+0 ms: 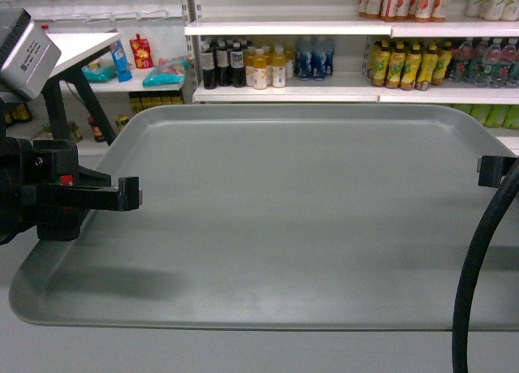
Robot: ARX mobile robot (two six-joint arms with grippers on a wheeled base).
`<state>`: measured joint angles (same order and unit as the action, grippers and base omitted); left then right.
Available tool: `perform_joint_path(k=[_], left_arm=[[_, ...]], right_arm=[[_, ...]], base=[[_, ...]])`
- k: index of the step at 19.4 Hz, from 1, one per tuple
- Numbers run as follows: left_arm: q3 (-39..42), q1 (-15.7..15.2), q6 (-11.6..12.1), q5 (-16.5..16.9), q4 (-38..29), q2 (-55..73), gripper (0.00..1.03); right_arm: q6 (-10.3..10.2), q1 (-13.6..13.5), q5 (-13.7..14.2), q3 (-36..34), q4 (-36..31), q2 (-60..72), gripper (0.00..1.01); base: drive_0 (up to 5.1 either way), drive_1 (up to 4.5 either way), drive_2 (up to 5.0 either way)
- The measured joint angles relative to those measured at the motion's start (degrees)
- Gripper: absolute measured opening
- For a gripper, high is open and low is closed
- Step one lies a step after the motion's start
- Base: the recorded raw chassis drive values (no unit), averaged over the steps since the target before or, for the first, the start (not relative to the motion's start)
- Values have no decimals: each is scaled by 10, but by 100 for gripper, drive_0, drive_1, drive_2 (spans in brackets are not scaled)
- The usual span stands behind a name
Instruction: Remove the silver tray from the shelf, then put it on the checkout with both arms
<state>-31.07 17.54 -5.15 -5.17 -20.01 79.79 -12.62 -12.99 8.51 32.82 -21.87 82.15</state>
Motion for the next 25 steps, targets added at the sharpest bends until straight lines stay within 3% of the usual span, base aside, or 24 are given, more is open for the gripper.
perform_joint_path(k=[25], left_arm=[[0,2,0,0,-1,0,4]], right_arm=[[0,3,-2,0,0,0,3]], base=[[-495,241,241]])
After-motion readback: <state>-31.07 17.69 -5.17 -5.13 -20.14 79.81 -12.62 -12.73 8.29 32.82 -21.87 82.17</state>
